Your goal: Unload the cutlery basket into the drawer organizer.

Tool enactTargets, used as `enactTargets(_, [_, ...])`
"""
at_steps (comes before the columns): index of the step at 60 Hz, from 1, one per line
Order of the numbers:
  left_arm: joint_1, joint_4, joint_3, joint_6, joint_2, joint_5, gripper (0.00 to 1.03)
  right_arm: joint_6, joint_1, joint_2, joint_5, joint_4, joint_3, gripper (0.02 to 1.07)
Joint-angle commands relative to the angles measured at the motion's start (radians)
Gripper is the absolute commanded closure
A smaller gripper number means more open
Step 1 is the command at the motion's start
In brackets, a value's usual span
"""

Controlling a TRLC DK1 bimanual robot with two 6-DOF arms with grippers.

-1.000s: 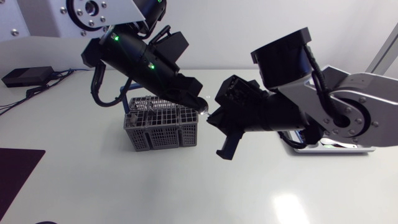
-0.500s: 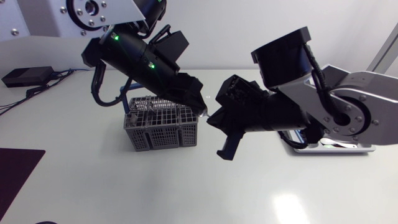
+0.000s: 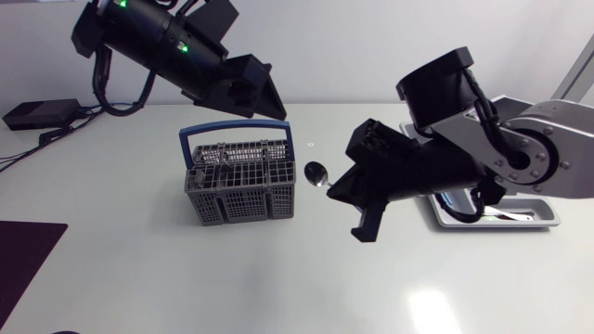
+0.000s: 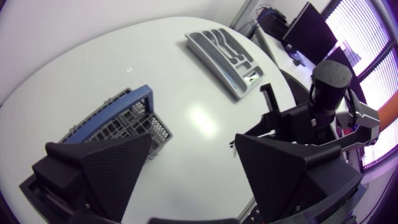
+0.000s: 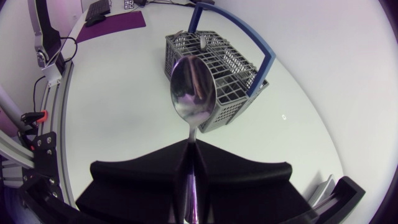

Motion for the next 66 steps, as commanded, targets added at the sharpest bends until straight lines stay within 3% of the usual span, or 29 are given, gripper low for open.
enactTargets(1, [0.026, -0.026, 0.029, 0.056, -0.018, -0.038, 0.06, -0.055, -0.054, -0.014, -0.039, -0.041, 0.012, 1.01])
enactTargets(13, [0.09, -0.067, -0.024, 0.177, -0.011, -0.113, 0.06, -0.229, -0.211, -0.008, -0.097, -0.155, 0.003, 1.01])
enactTargets(26, [0.11, -0.08, -0.092, 0.228, -0.014, -0.211, 0.06, -0.425, -0.373, 0.0, -0.117, -0.257, -0.001, 1.01])
enactTargets(41, [0.113, -0.08, -0.161, 0.226, -0.038, -0.245, 0.06, -0.664, -0.577, 0.041, -0.138, -0.345, 0.012, 1.01])
enactTargets(48, [0.112, -0.08, -0.192, 0.219, -0.05, -0.306, 0.06, -0.802, -0.695, 0.083, -0.132, -0.392, 0.04, 1.01])
enactTargets(66, [0.104, -0.072, -0.248, 0.151, -0.107, -0.358, 0.05, -1.035, -0.905, 0.244, -0.077, -0.4, 0.134, 1.01])
